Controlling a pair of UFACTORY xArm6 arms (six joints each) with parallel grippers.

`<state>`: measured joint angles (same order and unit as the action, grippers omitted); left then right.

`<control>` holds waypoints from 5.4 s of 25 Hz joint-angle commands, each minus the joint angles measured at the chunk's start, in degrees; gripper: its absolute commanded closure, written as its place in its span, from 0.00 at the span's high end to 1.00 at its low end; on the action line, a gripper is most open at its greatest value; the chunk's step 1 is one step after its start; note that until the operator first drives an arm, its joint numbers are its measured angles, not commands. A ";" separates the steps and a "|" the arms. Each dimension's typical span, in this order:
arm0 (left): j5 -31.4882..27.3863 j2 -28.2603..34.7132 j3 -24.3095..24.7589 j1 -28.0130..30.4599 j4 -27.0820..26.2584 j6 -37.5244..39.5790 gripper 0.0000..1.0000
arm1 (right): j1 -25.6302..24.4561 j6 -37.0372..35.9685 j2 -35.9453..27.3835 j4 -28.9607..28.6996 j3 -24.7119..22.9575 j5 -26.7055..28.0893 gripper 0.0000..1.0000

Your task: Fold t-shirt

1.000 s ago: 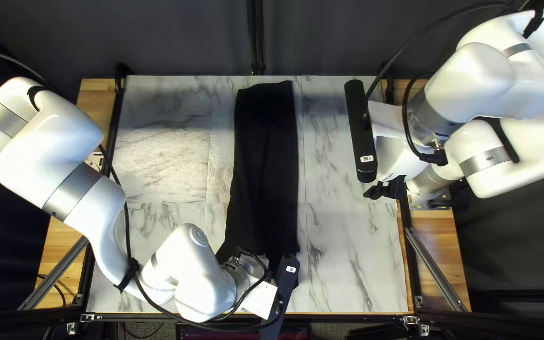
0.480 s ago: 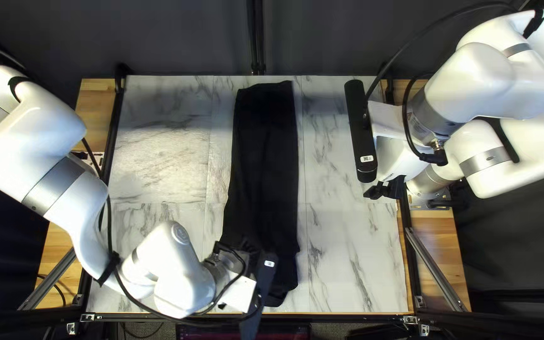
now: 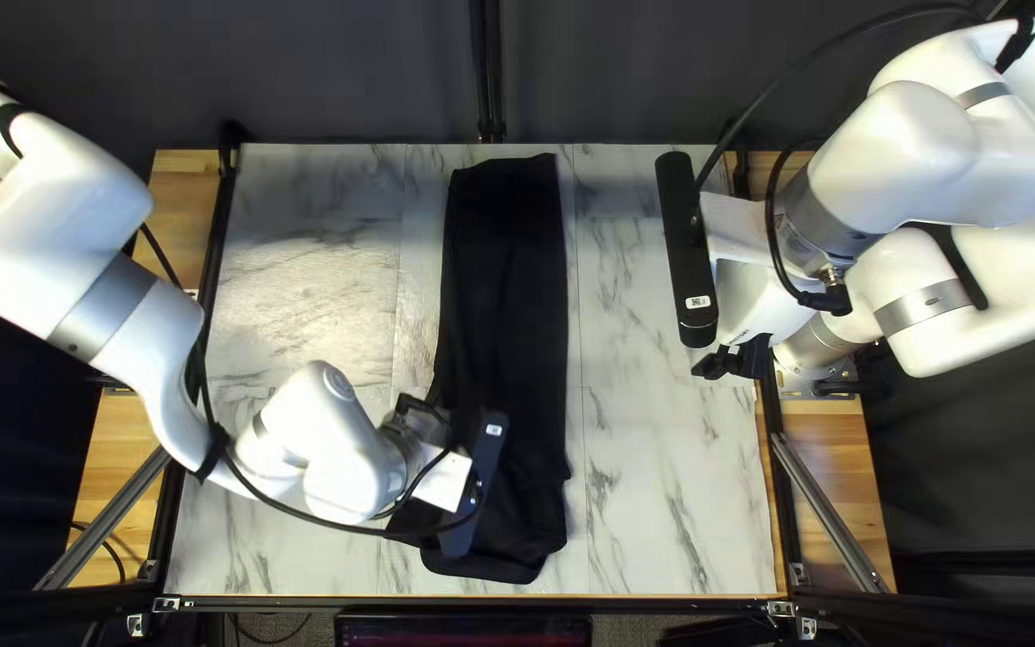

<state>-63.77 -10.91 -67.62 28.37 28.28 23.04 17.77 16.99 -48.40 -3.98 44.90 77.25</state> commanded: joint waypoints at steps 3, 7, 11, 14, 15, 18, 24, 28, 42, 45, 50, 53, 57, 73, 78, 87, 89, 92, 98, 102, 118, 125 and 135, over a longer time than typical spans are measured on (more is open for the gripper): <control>-1.04 0.41 -0.33 0.33 0.05 -0.33 1.00 | 0.00 0.00 0.00 0.00 0.00 0.00 1.00; -1.04 0.41 -0.33 0.33 0.05 -0.33 1.00 | 0.00 0.00 0.00 0.00 0.00 0.00 1.00; -2.46 18.41 10.95 -3.28 -2.55 -3.39 1.00 | 0.00 0.00 0.00 0.00 0.00 0.00 1.00; -11.25 32.08 13.29 -8.19 -6.53 -9.00 1.00 | 0.00 0.00 0.00 0.00 0.00 0.00 1.00; -13.56 35.84 13.41 -10.55 -8.02 -10.81 1.00 | 0.00 0.00 0.00 0.00 0.00 0.00 1.00; -18.50 41.96 11.22 -18.02 -12.39 -15.90 1.00 | 0.00 0.00 0.00 0.00 0.00 0.00 1.00; -24.87 47.16 5.16 -39.64 -23.24 -32.34 1.00 | 0.00 0.00 0.00 0.00 0.00 0.00 1.00; -30.02 46.81 -0.29 -46.49 -26.49 -38.25 1.00 | 0.00 0.00 0.00 0.00 0.00 0.00 1.00; -30.02 46.81 -0.29 -46.49 -26.49 -38.25 1.00 | 0.00 0.00 0.00 0.00 0.00 0.00 1.00; -30.02 46.81 -0.29 -46.49 -26.49 -38.25 1.00 | 0.00 0.00 0.00 0.00 0.00 0.00 1.00; -30.02 46.81 -0.29 -46.49 -26.49 -38.25 1.00 | 0.00 0.00 0.00 0.00 0.00 0.00 1.00; -30.02 46.81 -0.29 -46.49 -26.49 -38.25 1.00 | 0.00 0.00 0.00 0.00 0.00 0.00 1.00; -30.02 46.81 -0.29 -46.49 -26.49 -38.25 1.00 | 0.00 0.00 0.00 0.00 0.00 0.00 1.00; -30.02 46.81 -0.29 -46.49 -26.49 -38.25 1.00 | 11.20 16.00 21.39 12.04 -6.60 -27.36 1.00; -30.02 46.81 -0.29 -46.49 -26.49 -38.25 1.00 | 14.68 27.84 41.88 22.25 1.10 -34.90 1.00; -30.02 46.81 -0.29 -46.49 -26.49 -38.25 1.00 | 17.05 39.08 63.16 29.78 16.44 -31.58 1.00; -30.02 46.81 -0.29 -46.49 -26.49 -38.25 1.00 | 17.87 40.61 65.96 30.43 19.57 -29.52 1.00; -30.02 46.81 -0.29 -46.49 -26.49 -38.25 1.00 | 19.32 42.83 69.71 30.67 23.43 -27.05 1.00; -30.02 46.81 -0.29 -46.49 -26.49 -38.25 1.00 | 19.45 43.67 72.05 29.81 24.80 -27.09 1.00; -30.02 46.81 -0.29 -46.49 -26.49 -38.25 1.00 | 19.59 43.12 72.67 28.80 25.57 -26.92 1.00; -30.02 46.81 -0.29 -46.49 -26.49 -38.25 1.00 | 20.21 41.11 65.36 28.06 24.88 -17.01 0.00; -30.02 46.81 -0.29 -46.49 -26.49 -38.25 1.00 | 21.80 40.52 63.78 28.37 28.11 -9.20 0.00; -30.02 46.81 -0.29 -46.49 -26.49 -38.25 1.00 | 22.90 40.38 63.77 28.53 29.98 -5.26 0.00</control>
<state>-93.79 35.90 -67.91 -18.12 1.80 -15.20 40.61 57.47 15.34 24.50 74.89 71.72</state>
